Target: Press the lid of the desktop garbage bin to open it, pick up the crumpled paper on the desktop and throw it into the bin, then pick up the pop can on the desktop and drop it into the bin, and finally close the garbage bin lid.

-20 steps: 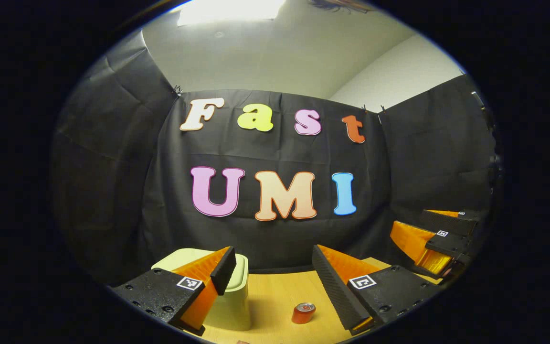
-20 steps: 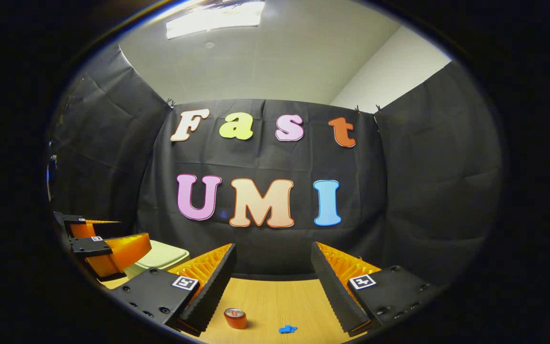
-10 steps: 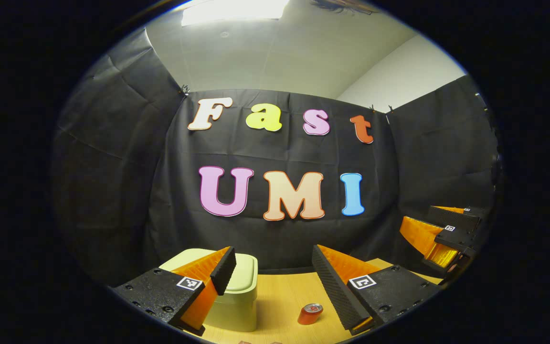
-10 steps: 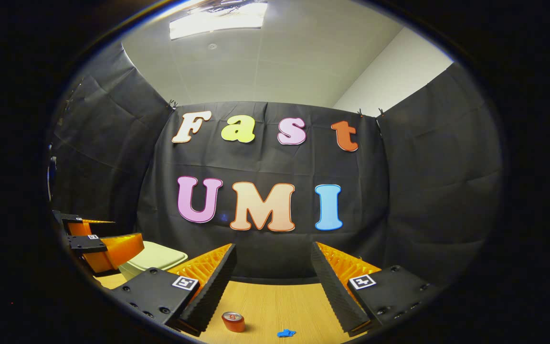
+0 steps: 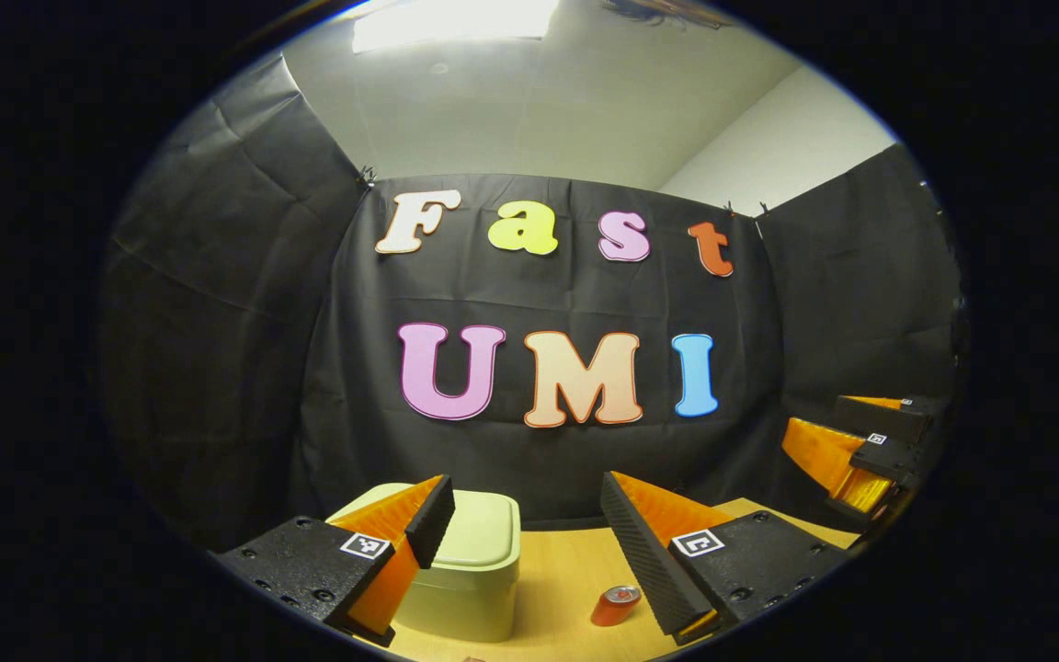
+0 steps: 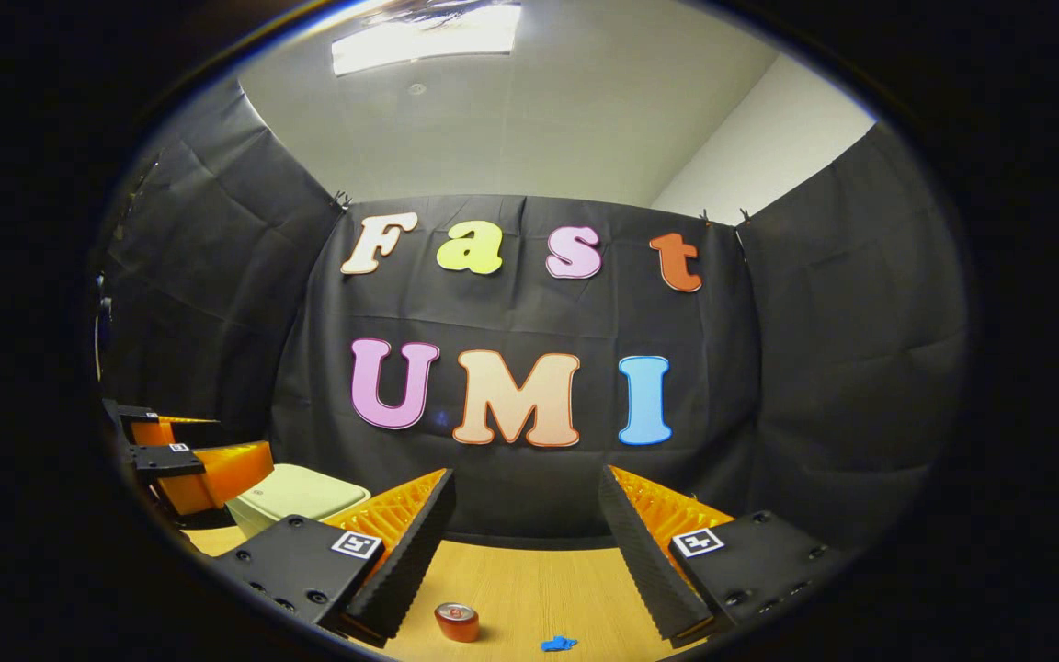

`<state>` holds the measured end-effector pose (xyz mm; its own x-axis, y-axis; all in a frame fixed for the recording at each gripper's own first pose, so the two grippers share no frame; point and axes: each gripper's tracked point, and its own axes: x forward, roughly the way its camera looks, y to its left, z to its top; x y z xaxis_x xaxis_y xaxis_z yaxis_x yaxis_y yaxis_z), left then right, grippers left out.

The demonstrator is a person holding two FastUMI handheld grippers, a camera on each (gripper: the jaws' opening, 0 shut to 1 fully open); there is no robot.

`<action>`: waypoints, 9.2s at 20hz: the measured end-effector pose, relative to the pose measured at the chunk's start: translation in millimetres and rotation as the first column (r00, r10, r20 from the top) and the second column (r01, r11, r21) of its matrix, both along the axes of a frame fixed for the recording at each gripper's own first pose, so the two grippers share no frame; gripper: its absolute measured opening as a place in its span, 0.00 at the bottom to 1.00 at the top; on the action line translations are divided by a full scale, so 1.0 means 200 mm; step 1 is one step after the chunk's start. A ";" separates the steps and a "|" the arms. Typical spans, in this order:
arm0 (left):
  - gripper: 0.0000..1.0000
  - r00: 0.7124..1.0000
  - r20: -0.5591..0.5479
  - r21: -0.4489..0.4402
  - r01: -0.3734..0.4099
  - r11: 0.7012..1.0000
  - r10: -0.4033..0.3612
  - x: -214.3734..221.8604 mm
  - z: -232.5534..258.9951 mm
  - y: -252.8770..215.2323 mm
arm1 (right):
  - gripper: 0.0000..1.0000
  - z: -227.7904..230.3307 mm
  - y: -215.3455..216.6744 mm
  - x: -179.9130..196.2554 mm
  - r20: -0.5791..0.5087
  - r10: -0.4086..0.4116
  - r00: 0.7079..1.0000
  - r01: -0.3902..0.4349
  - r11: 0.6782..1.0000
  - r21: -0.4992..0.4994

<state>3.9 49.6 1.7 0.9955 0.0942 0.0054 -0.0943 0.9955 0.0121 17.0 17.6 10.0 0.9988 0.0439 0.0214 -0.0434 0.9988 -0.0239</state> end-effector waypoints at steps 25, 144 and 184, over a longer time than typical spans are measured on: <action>0.00 0.956 -0.293 0.010 0.001 1.000 0.003 0.33 -0.44 0.54 | 0.98 -0.01 0.16 0.03 -0.017 -0.044 0.999 0.043 0.999 -0.022; 0.93 0.952 -0.300 -0.045 0.053 0.998 -0.064 0.00 -0.37 0.04 | 0.27 -2.01 -0.36 0.56 -0.915 0.032 0.402 0.068 0.996 0.065; 0.93 0.906 -0.372 -0.028 -0.228 0.973 0.201 -0.45 -0.58 0.72 | 0.43 -0.69 1.46 0.86 -0.624 0.586 0.517 -0.610 0.763 0.212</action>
